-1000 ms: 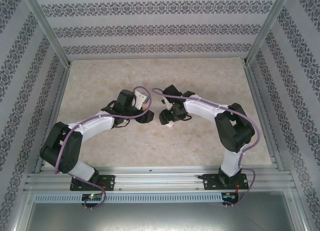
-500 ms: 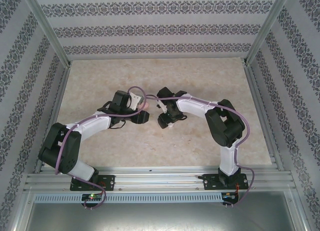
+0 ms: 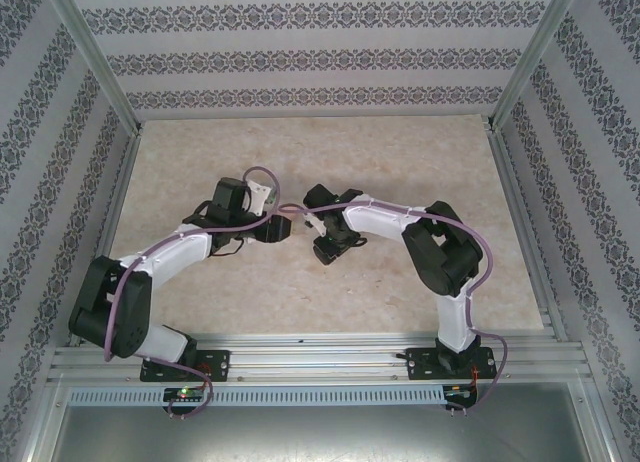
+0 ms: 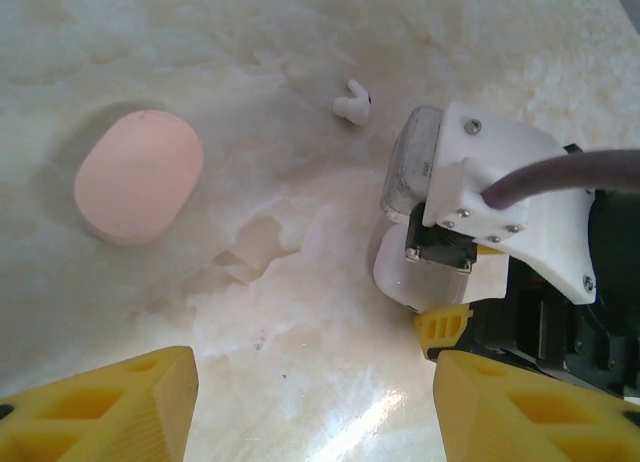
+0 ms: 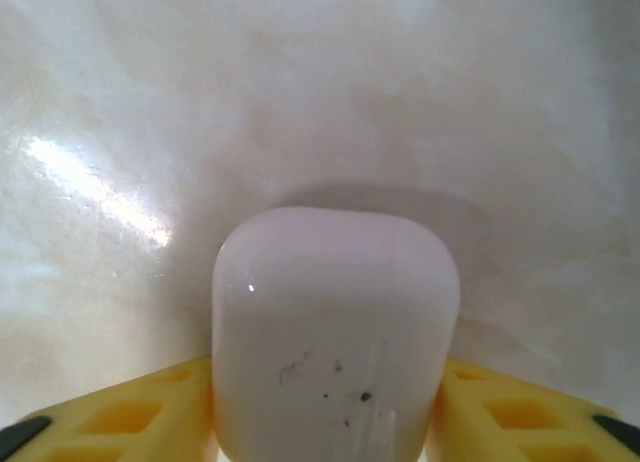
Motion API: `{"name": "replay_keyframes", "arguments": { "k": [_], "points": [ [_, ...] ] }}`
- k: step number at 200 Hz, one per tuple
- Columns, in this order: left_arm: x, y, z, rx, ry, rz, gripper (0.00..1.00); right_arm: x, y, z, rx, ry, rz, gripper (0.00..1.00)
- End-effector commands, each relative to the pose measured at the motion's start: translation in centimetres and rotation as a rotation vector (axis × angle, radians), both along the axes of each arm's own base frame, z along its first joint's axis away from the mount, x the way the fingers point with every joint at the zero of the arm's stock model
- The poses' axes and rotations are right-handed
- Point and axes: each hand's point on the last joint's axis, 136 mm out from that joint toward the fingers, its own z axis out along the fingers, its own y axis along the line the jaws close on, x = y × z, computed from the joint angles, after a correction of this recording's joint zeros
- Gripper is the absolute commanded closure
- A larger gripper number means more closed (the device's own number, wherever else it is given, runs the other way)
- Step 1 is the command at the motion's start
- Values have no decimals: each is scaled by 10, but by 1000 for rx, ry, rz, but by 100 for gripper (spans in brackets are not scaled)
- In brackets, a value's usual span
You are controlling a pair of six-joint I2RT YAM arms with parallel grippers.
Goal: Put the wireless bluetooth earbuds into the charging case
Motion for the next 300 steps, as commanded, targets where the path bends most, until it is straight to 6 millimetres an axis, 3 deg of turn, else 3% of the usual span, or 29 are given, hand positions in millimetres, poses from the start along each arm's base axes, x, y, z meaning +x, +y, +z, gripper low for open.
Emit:
{"name": "replay_keyframes", "arguments": {
  "k": [1, 38, 82, 114, 166, 208, 300],
  "points": [
    [-12, 7, 5, -43, 49, 13, 41, -7, -4, 6, -28, -38, 26, 55],
    [-22, 10, 30, -92, 42, -35, 41, -9, 13, 47, 34, -185, 105, 61],
    [-47, -7, 73, -199, 41, -185, 43, -25, 48, 124, 206, -420, 242, 64],
    [-67, -21, 106, -327, 39, -289, 43, -37, 60, 158, 302, -505, 298, 66],
    [-92, -32, 130, -398, 44, -391, 43, -50, 67, 170, 315, -576, 329, 66],
    [-91, -36, 115, -344, 64, -380, 43, -61, 74, 177, 303, -607, 354, 66],
    [-94, -44, 111, -370, 101, -413, 46, -66, 77, 195, 399, -625, 315, 67]
  ]
}}
